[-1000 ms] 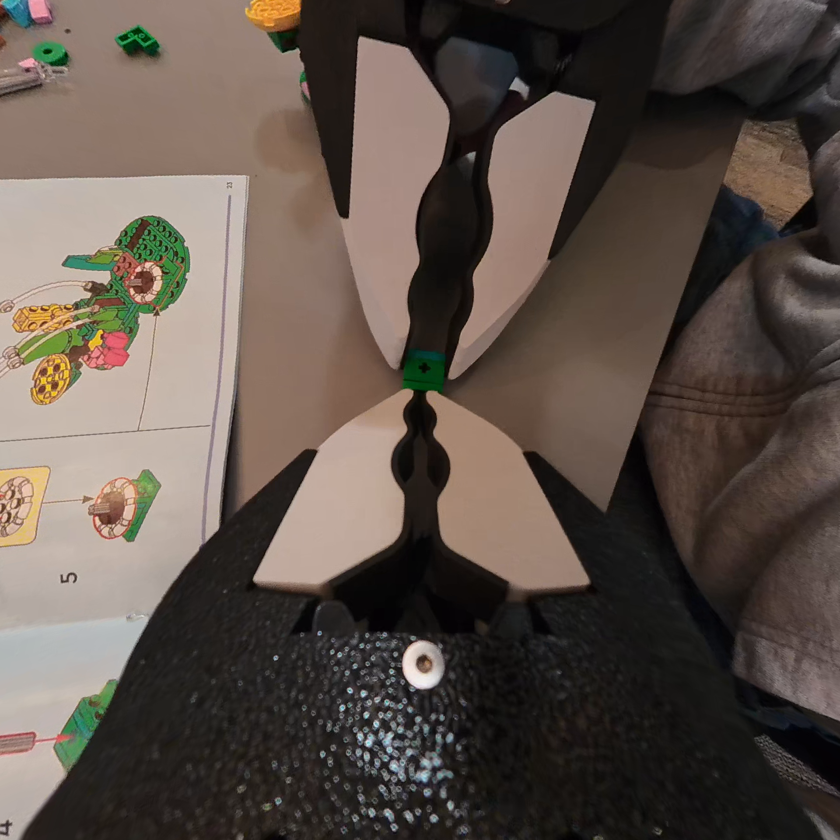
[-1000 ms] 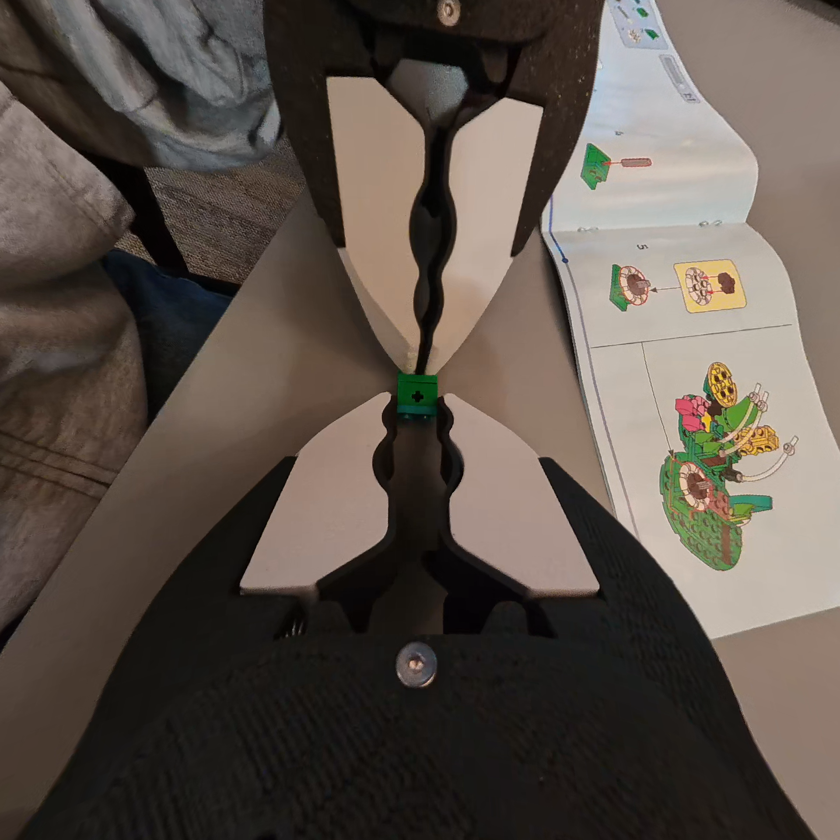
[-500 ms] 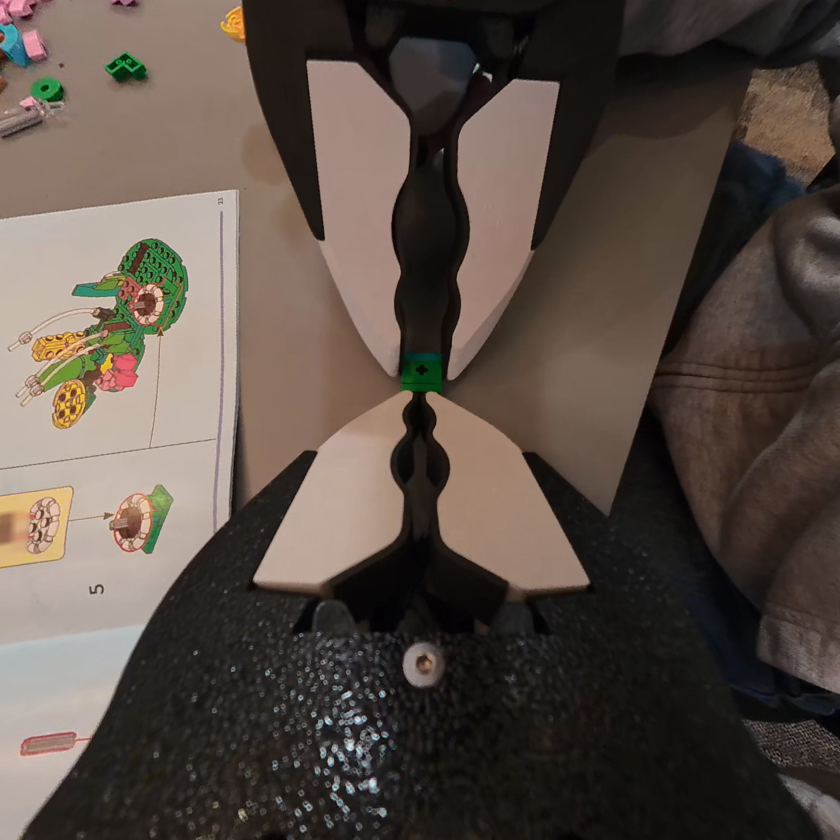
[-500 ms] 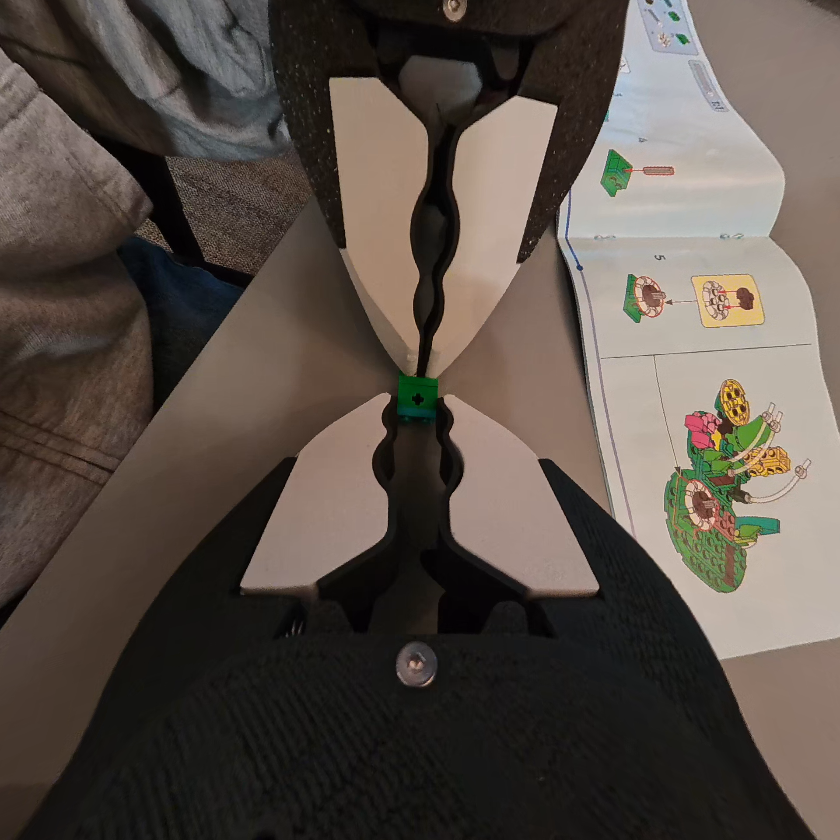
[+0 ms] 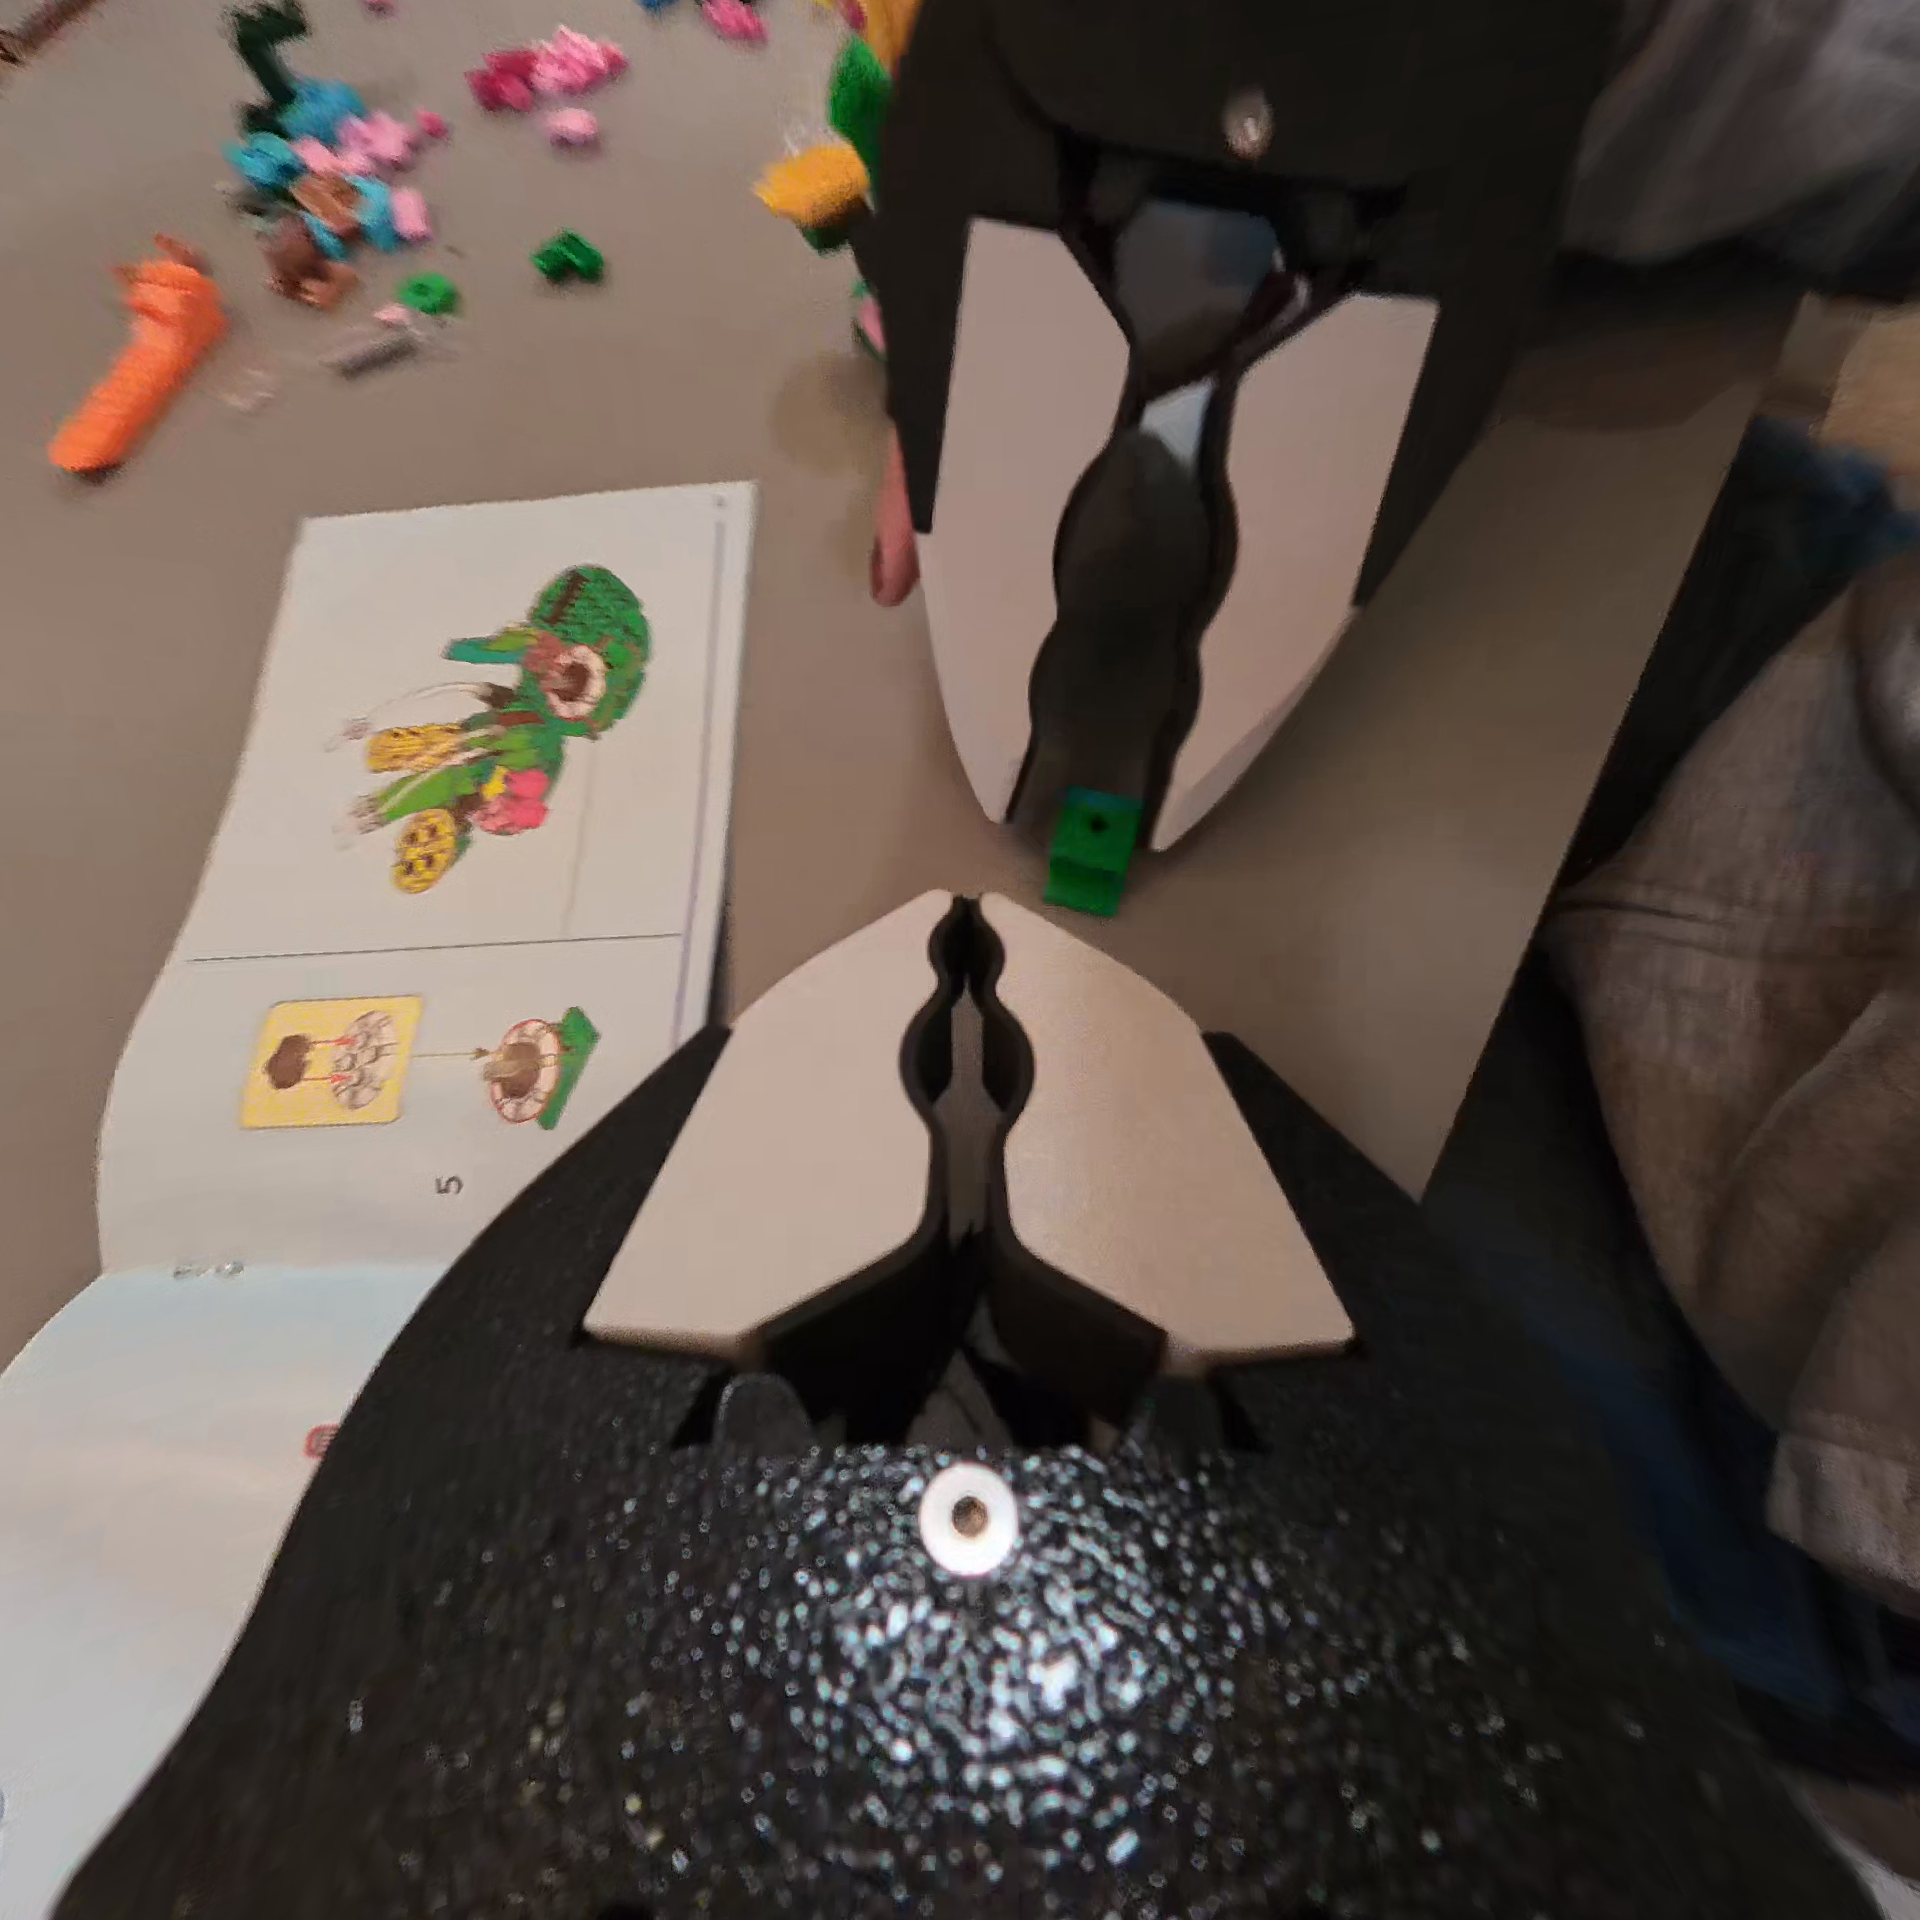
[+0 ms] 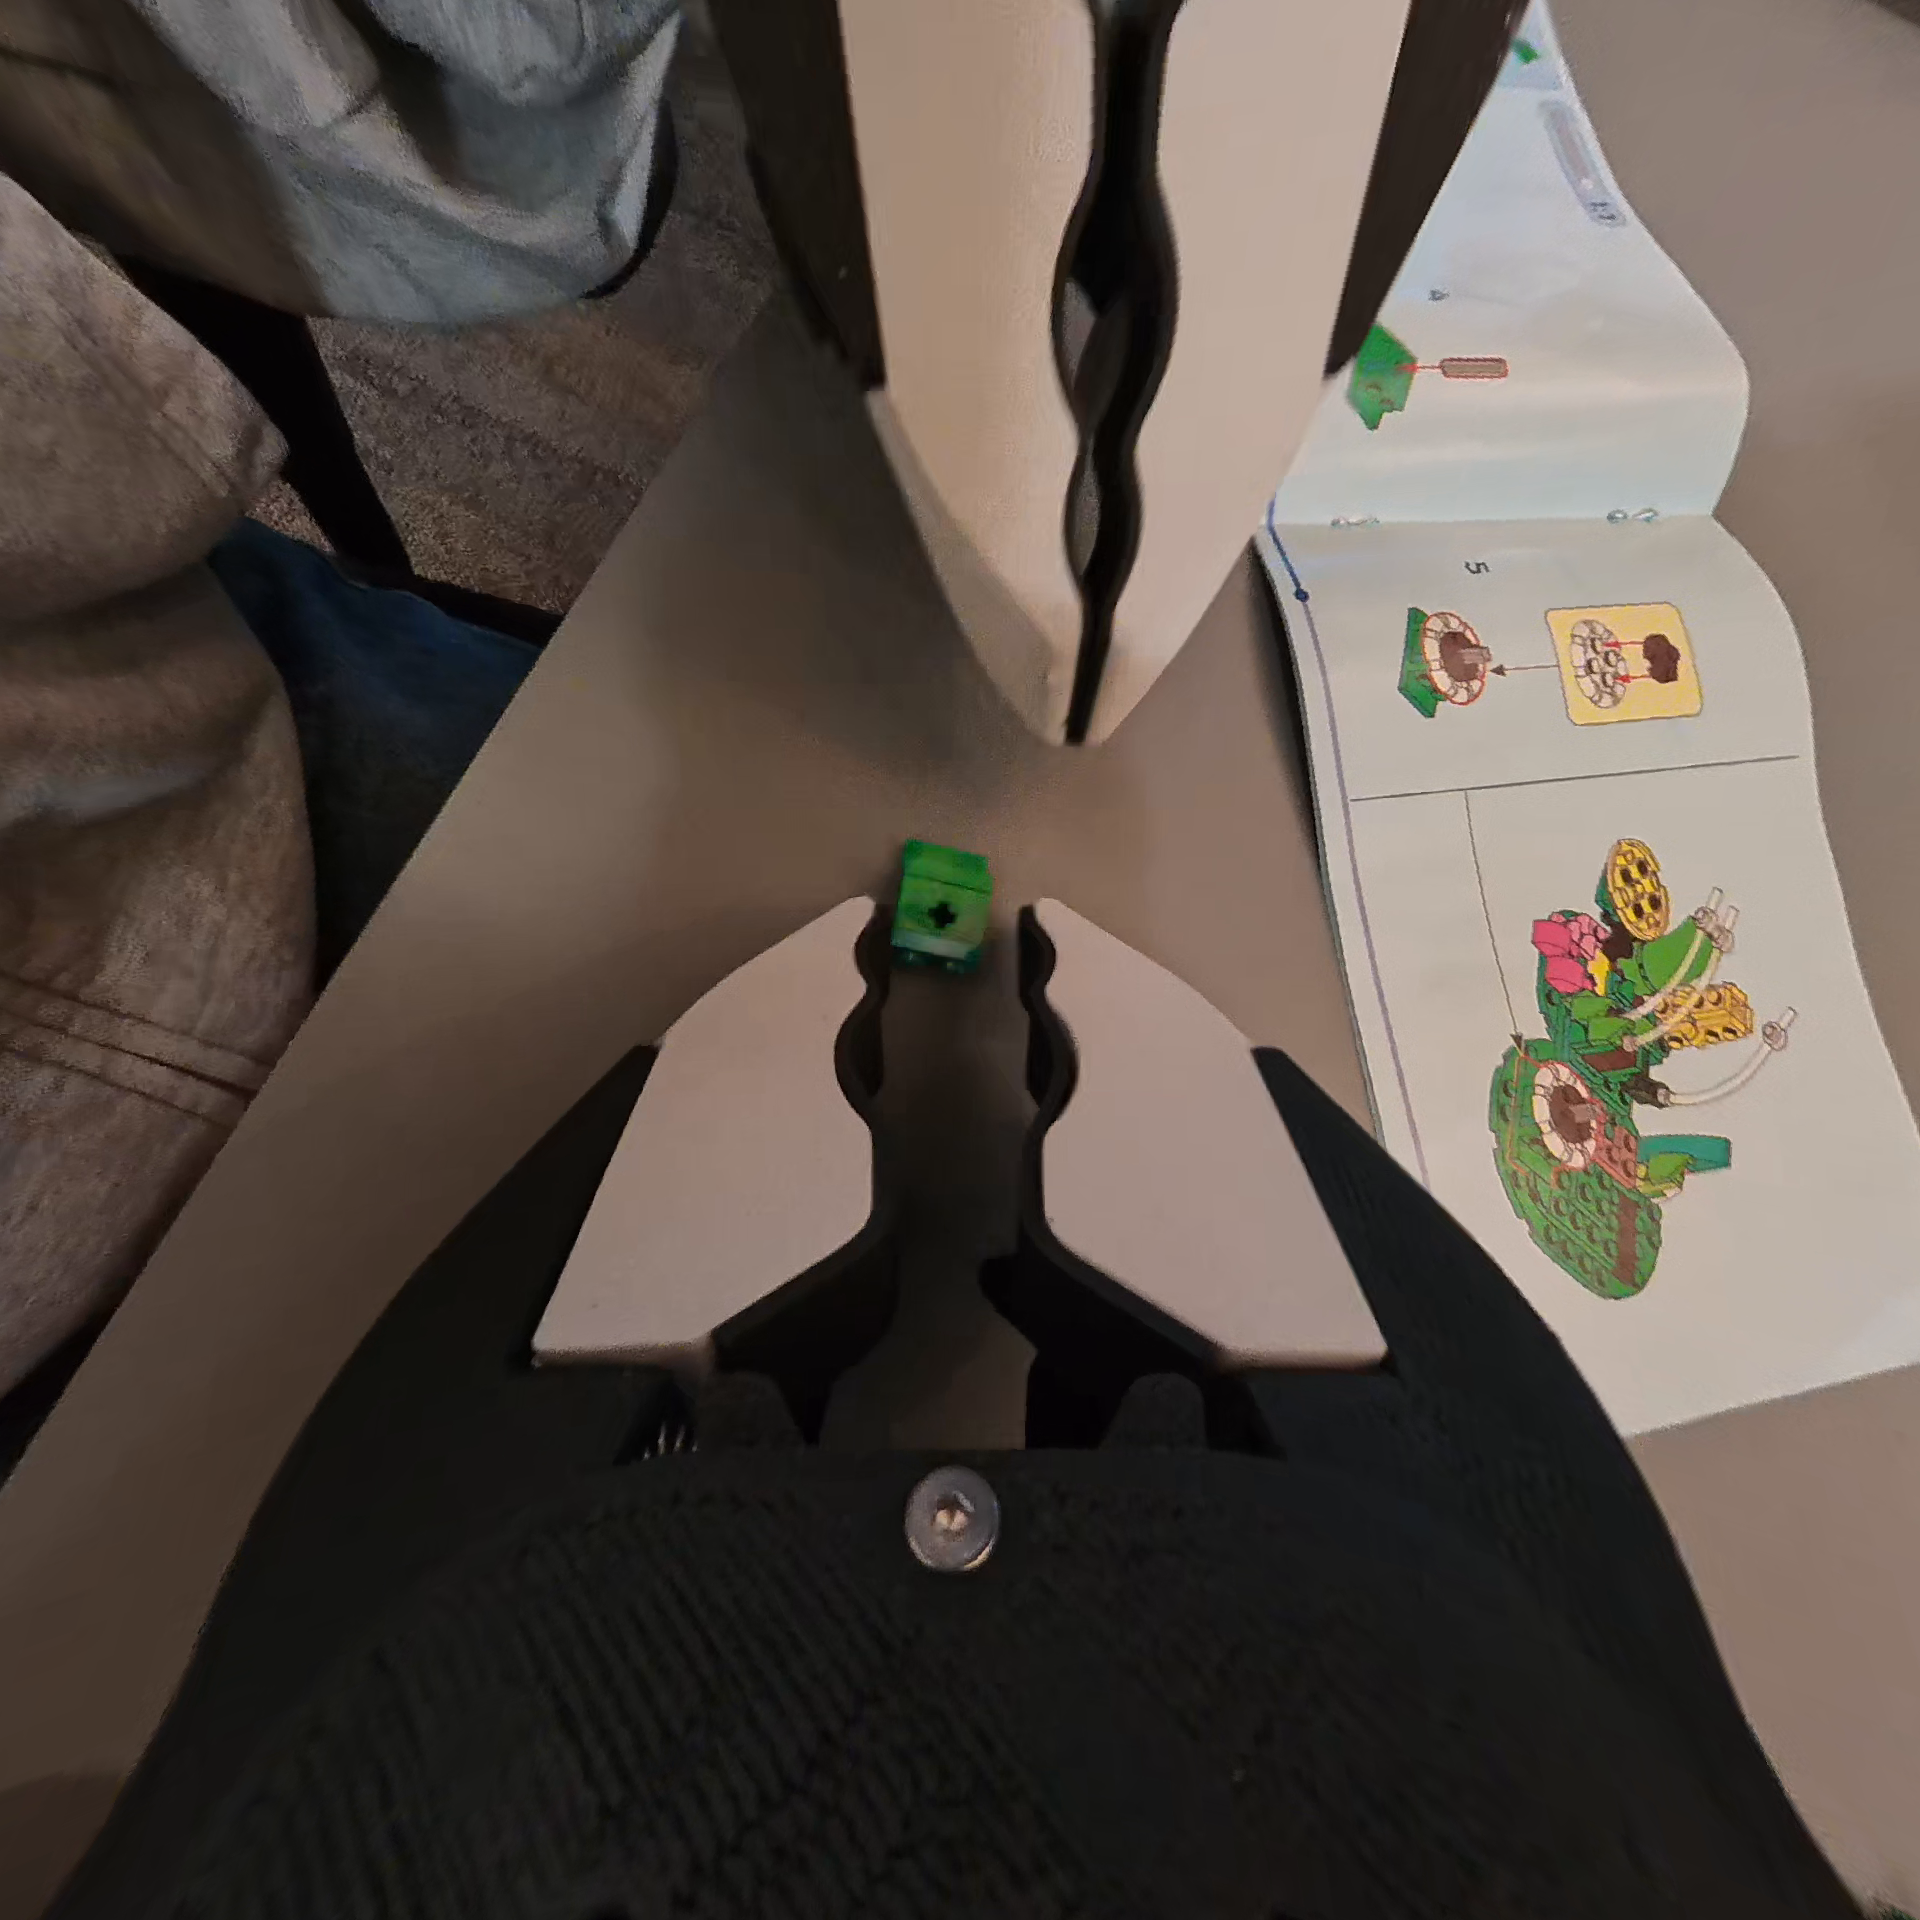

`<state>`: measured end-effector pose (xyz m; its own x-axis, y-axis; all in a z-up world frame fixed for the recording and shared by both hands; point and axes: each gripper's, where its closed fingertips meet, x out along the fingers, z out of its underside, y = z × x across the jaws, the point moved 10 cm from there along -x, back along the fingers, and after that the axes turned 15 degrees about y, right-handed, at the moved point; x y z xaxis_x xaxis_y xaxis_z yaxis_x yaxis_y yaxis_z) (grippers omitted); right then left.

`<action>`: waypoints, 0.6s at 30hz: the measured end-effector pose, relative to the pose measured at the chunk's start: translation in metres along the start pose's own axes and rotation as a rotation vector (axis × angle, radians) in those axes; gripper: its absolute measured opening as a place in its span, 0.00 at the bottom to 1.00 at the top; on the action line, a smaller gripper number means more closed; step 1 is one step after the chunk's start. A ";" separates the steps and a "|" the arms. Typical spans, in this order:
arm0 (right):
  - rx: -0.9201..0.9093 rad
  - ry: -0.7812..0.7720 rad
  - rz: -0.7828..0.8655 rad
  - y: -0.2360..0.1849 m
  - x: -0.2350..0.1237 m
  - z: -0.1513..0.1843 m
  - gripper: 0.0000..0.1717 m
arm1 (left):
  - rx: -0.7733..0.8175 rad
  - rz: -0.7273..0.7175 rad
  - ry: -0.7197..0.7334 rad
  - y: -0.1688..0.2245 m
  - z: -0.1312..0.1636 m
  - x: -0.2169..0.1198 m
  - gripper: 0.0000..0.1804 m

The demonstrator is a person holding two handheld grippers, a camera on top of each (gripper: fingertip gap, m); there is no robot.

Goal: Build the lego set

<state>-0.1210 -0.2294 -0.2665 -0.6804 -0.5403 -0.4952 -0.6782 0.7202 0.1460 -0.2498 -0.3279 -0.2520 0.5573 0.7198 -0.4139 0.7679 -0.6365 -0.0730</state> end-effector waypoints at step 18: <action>-0.302 0.427 0.659 -0.044 -0.049 0.011 0.00 | 0.163 -0.596 0.386 0.031 -0.010 0.026 0.00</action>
<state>-0.0551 -0.2296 -0.2582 -0.9687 -0.2116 0.1294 -0.1088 0.8313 0.5450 -0.2081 -0.3260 -0.2560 0.1541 0.9844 0.0852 0.9356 -0.1177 -0.3328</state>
